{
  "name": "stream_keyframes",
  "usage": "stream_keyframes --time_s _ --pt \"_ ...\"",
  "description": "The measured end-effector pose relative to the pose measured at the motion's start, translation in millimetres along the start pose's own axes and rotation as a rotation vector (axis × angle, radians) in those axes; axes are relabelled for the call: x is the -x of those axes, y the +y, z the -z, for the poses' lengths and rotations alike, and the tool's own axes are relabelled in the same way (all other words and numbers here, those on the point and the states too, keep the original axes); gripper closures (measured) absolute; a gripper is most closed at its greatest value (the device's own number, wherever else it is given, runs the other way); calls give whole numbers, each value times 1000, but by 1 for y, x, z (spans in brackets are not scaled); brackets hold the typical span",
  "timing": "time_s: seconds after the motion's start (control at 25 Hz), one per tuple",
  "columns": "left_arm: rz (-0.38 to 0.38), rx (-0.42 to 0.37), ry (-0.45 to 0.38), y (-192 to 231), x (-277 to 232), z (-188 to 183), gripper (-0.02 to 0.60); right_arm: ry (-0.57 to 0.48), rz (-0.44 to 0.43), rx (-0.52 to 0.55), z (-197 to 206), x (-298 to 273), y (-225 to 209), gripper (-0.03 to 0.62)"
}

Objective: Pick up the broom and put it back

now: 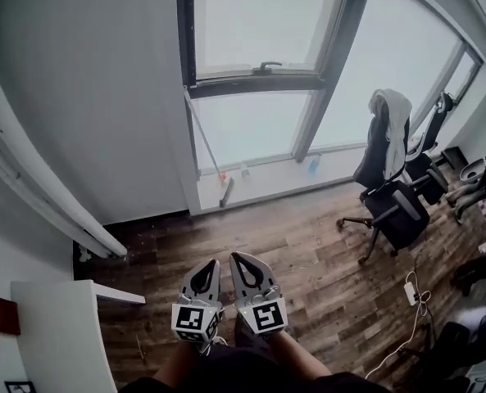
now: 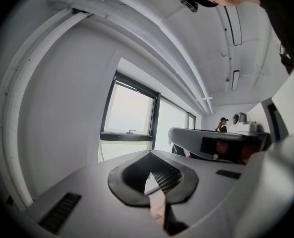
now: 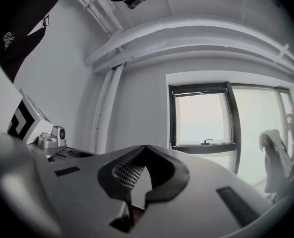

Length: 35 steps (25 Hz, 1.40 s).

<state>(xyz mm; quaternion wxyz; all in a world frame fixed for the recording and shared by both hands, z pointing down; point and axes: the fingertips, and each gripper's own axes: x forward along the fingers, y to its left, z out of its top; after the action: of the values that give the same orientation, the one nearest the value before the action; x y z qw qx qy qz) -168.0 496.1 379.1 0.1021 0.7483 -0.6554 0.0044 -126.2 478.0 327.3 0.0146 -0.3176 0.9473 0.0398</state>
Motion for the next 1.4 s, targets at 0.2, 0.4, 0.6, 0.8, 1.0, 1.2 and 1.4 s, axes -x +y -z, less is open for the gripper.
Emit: stream_keyframes --time_s 0.2,0.4,0.6,0.8,1.0,1.2,1.4 --pt "-26 -34 -15 16 -80 -17 581 -43 -21 1 8 -57 -64 572" --pt "-24 -60 6 21 -162 -48 581 -52 -14 6 -5 -106 -140 572" --pt "-8 -23 29 10 -250 -49 581 -52 17 -16 10 -136 -228 572" --pt "0 -7 84 11 -298 -41 581 -6 53 -86 35 -157 -283 572" --pt "-20 12 88 43 -332 -41 581 44 66 -110 61 -194 -307 572" --pt "-37 36 120 95 -383 -25 581 116 54 -111 95 -253 -320 572" --pt "-32 82 173 155 -436 -2 581 187 43 -98 136 -334 -336 572"
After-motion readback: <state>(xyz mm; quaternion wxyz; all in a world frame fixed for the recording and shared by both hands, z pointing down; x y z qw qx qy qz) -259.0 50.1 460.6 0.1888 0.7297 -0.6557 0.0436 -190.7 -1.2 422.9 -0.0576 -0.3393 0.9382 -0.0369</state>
